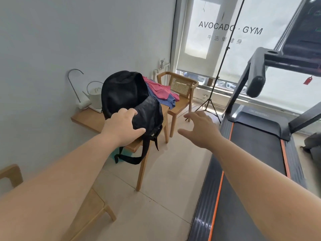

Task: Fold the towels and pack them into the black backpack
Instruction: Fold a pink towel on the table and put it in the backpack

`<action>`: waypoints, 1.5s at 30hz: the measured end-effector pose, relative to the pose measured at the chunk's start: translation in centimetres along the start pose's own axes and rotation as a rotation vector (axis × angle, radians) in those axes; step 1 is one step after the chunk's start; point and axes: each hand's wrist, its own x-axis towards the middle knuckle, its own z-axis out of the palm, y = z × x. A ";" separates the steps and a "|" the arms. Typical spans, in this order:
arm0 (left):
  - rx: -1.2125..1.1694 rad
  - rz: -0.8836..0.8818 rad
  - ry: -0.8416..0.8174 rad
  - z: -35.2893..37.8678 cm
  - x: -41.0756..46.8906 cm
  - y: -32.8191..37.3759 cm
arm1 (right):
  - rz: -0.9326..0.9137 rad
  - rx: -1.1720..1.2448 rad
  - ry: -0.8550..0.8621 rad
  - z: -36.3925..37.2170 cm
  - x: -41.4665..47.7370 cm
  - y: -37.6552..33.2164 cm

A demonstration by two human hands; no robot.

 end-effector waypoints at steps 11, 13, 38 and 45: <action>-0.011 -0.006 -0.057 5.8 20.7 -1.2 | 0.014 0.036 -0.057 4.8 21.8 4.1; -0.015 -0.010 -0.081 6.3 25.0 -0.7 | 0.007 0.048 -0.067 4.9 25.9 5.2; -0.295 -0.233 -0.474 26.9 68.7 1.7 | -0.073 -0.045 -0.390 11.0 66.7 20.6; -0.348 -0.395 -0.460 29.9 74.2 0.0 | -0.131 -0.058 -0.552 15.7 77.5 21.5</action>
